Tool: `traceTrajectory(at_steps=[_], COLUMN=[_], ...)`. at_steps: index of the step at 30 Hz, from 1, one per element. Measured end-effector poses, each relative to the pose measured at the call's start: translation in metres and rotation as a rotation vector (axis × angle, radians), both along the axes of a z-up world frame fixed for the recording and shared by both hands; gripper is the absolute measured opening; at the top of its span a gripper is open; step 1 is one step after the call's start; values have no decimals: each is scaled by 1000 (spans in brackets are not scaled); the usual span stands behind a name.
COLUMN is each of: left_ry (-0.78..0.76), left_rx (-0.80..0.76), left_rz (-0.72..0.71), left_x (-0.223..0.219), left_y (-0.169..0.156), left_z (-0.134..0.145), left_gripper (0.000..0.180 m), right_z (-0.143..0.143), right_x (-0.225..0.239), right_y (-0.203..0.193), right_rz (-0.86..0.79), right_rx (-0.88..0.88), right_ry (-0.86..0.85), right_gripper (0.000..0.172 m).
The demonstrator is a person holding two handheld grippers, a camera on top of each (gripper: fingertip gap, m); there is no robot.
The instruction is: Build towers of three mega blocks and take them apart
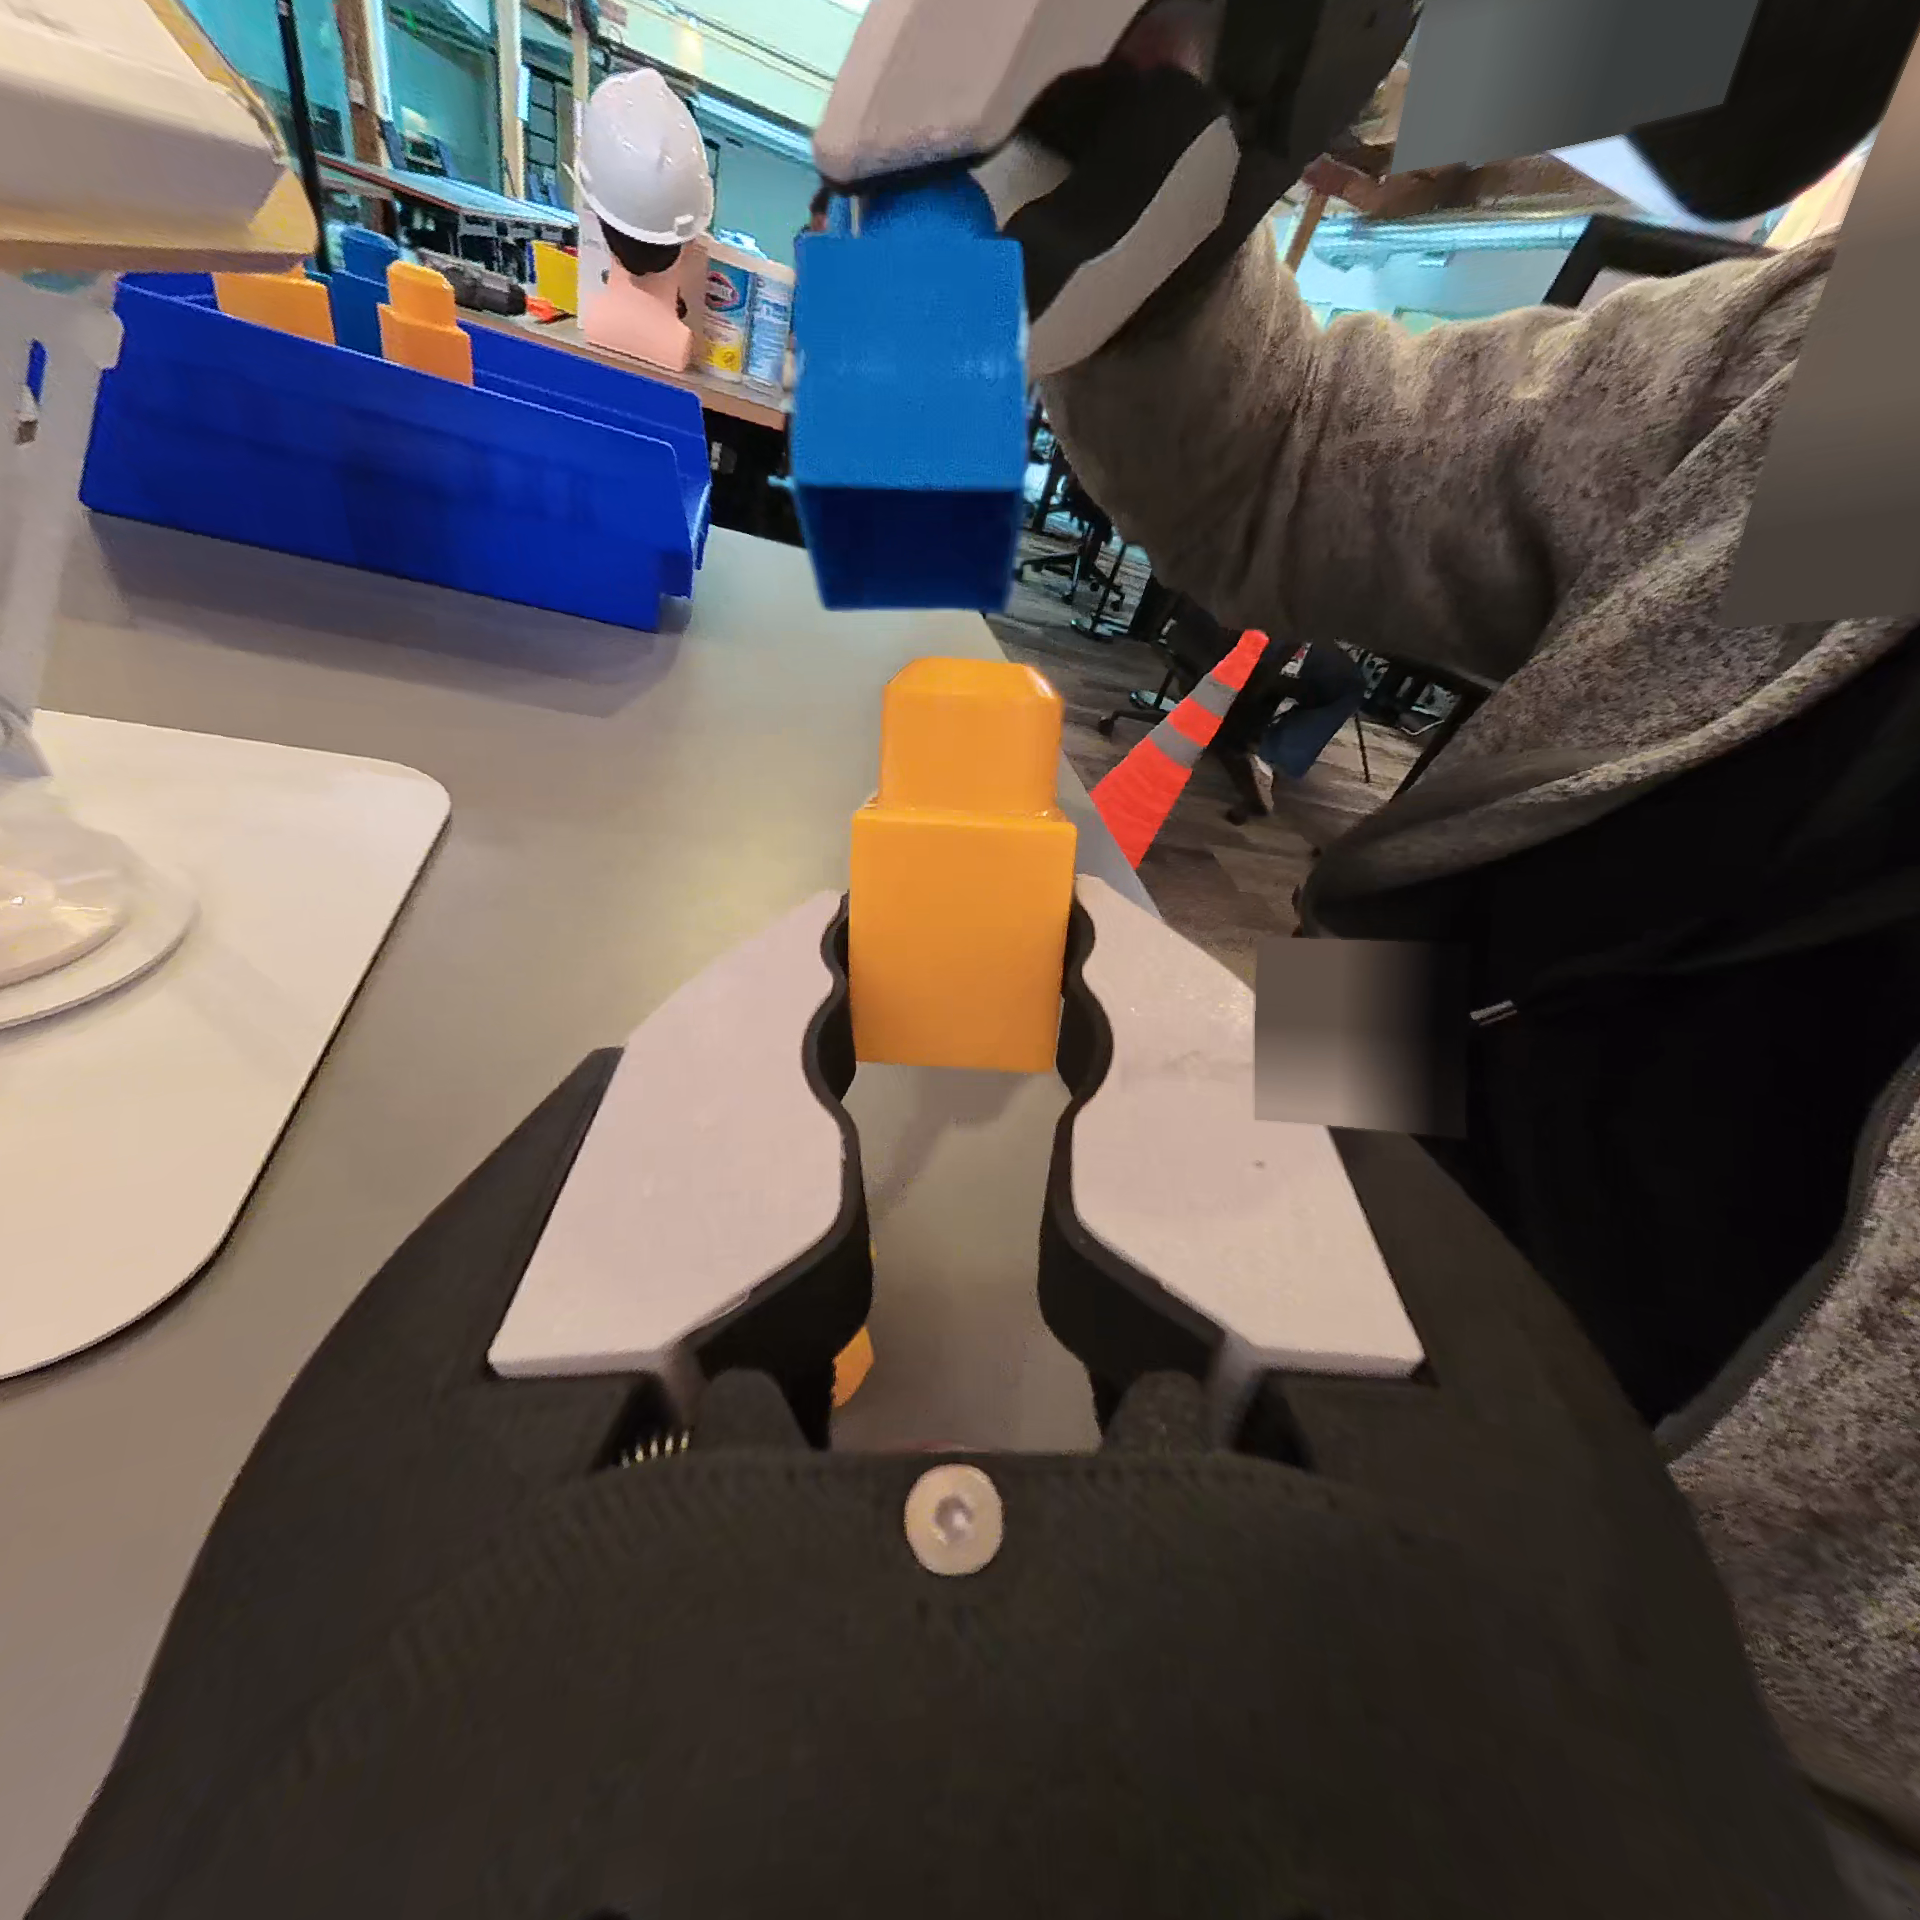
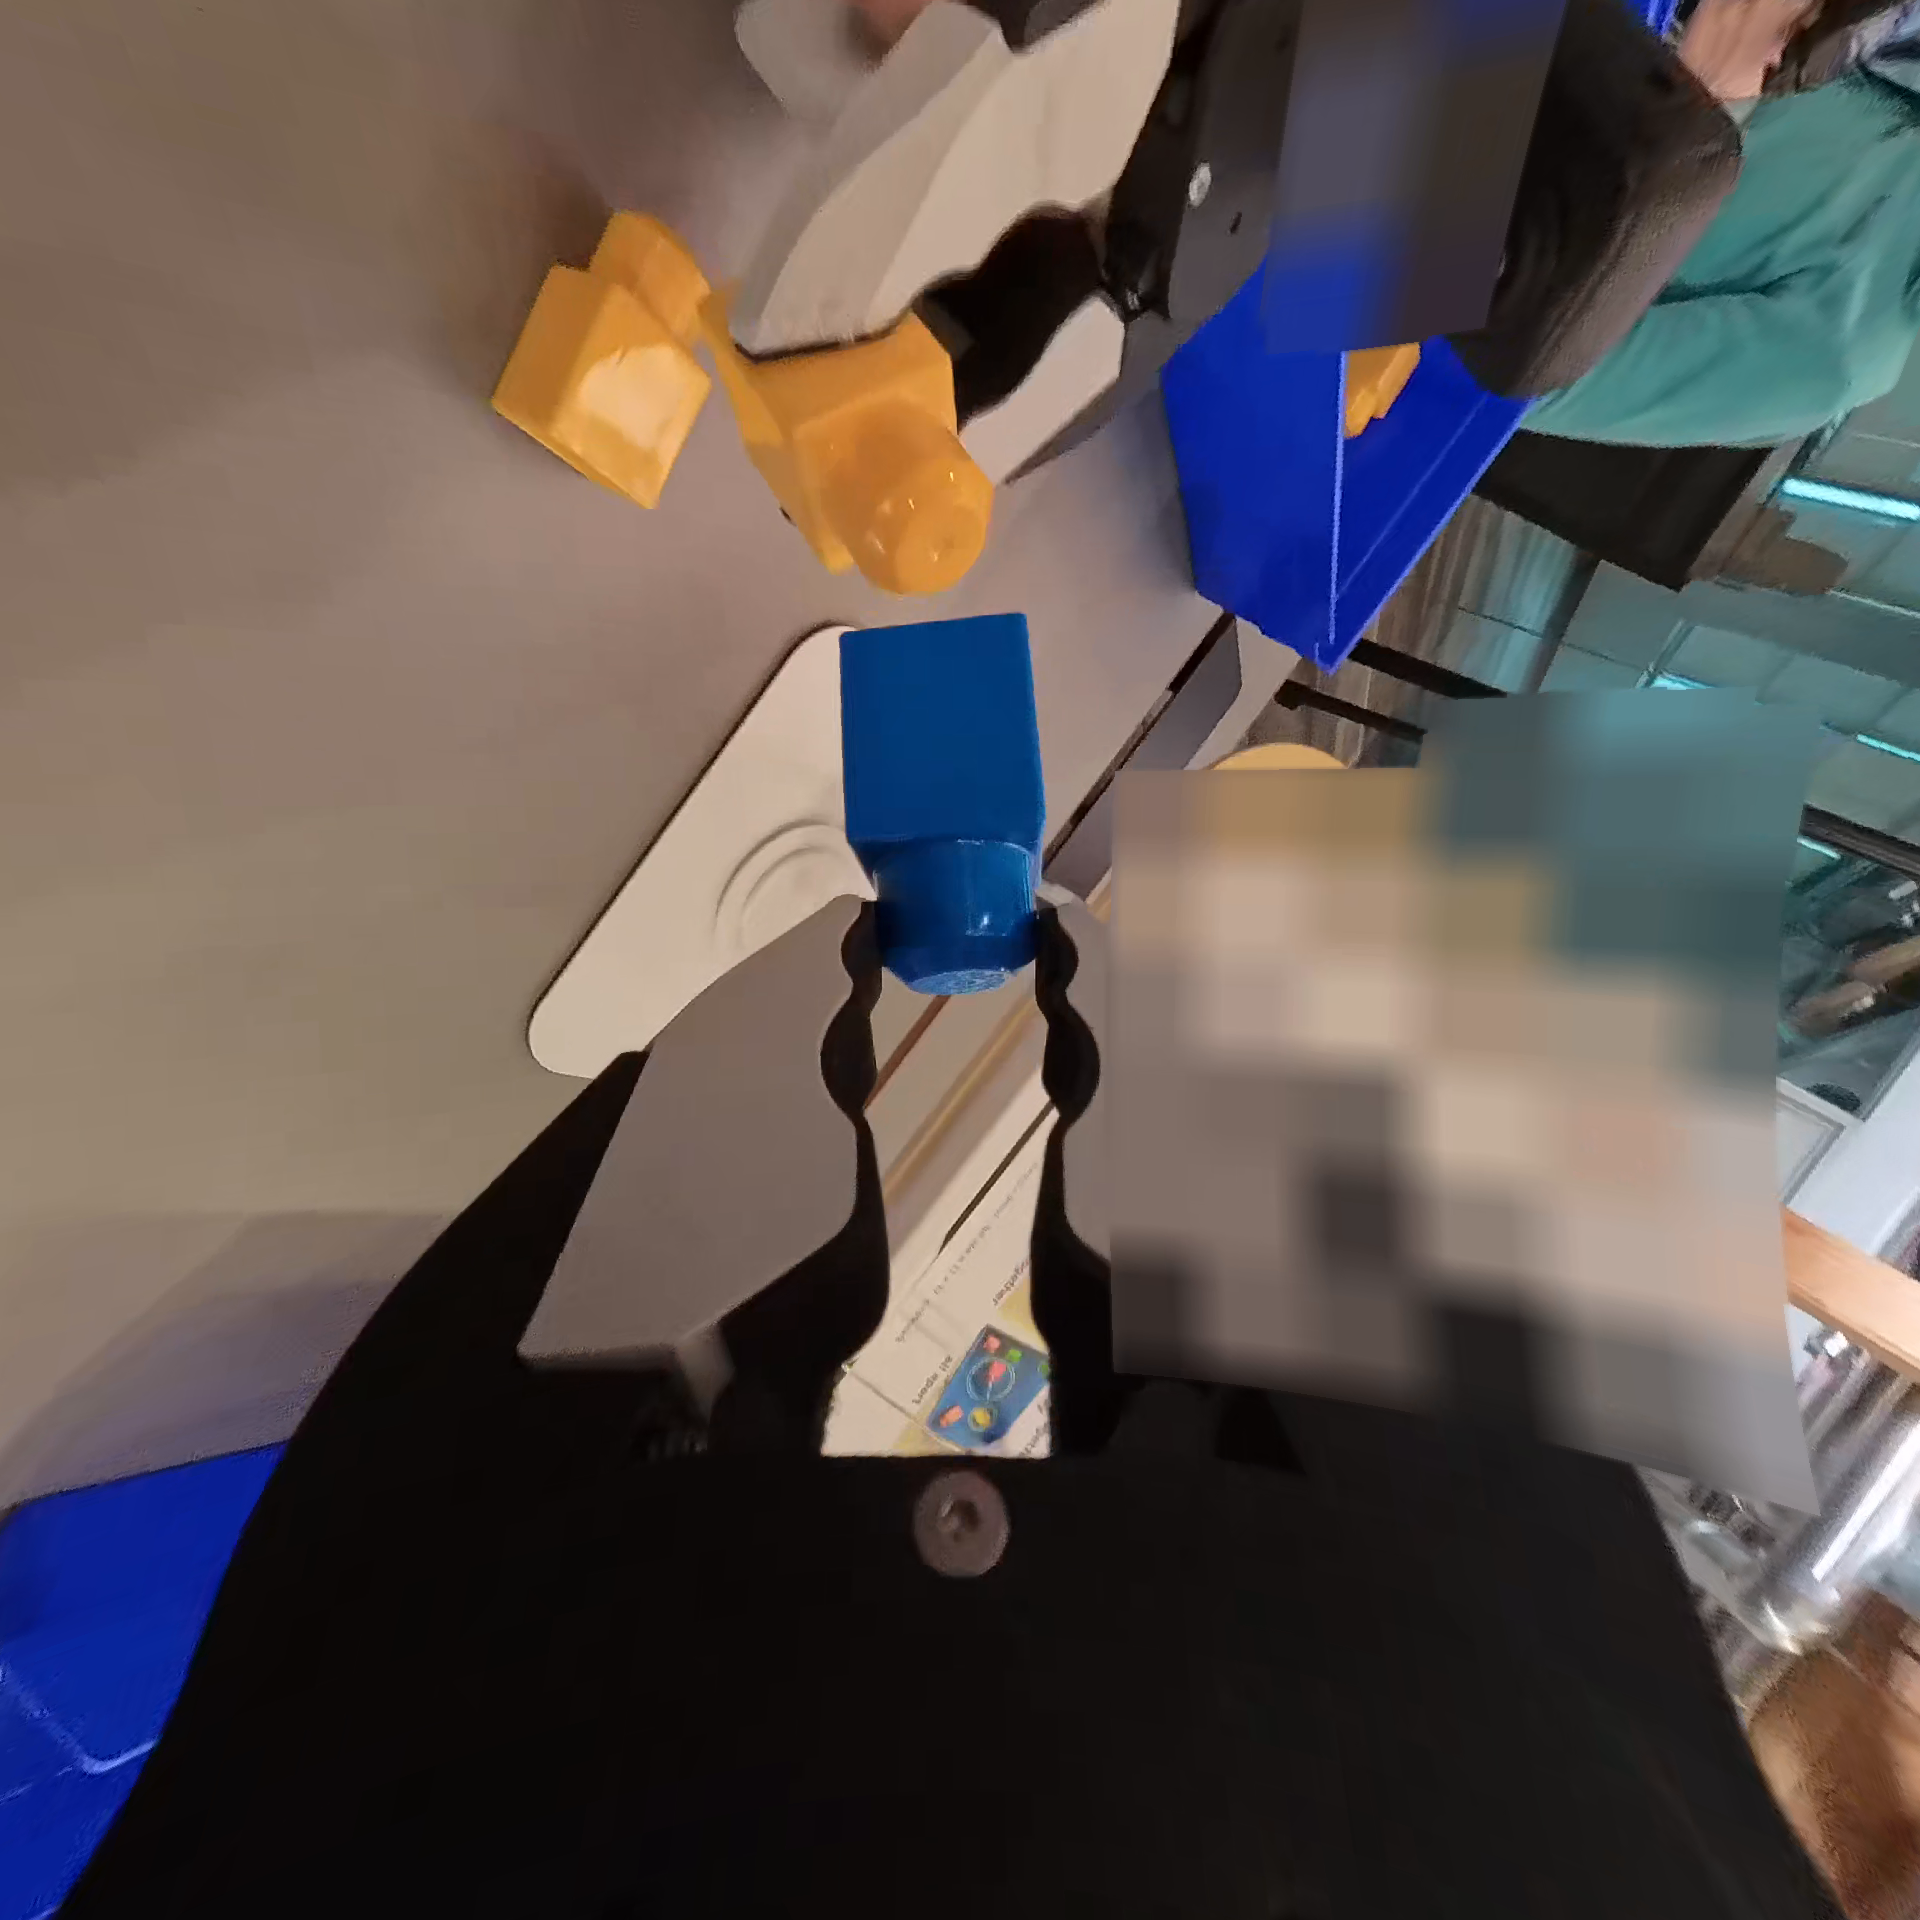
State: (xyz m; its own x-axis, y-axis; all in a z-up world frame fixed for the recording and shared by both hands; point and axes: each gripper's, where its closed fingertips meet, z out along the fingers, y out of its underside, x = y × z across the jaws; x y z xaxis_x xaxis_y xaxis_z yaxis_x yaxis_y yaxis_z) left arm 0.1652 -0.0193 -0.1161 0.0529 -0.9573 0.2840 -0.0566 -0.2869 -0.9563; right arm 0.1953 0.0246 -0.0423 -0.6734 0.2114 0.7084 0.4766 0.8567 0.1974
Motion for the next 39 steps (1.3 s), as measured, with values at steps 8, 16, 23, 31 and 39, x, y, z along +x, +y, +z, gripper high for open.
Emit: traceTrajectory(at_steps=[8,16,23,31,39], left_ry=[44,87,110,107,101], left_rx=[43,75,103,105,115], left_rz=[18,17,23,30,57], left_x=[4,8,9,10,8], left_y=[0,-4,-6,-7,-4], left_z=[-2,-4,-4,-1,3], left_gripper=[36,36,35,35,35], right_z=[-10,-20,-20,-21,-19], right_x=[-7,-12,-11,-9,-10], right_y=[-10,-22,-25,-31,-28], right_rz=[26,73,74,83,70], right_rx=[-1,42,77,99,112], right_ry=[-122,-181,-187,-177,-157], right_gripper=[29,29,29,29,29])
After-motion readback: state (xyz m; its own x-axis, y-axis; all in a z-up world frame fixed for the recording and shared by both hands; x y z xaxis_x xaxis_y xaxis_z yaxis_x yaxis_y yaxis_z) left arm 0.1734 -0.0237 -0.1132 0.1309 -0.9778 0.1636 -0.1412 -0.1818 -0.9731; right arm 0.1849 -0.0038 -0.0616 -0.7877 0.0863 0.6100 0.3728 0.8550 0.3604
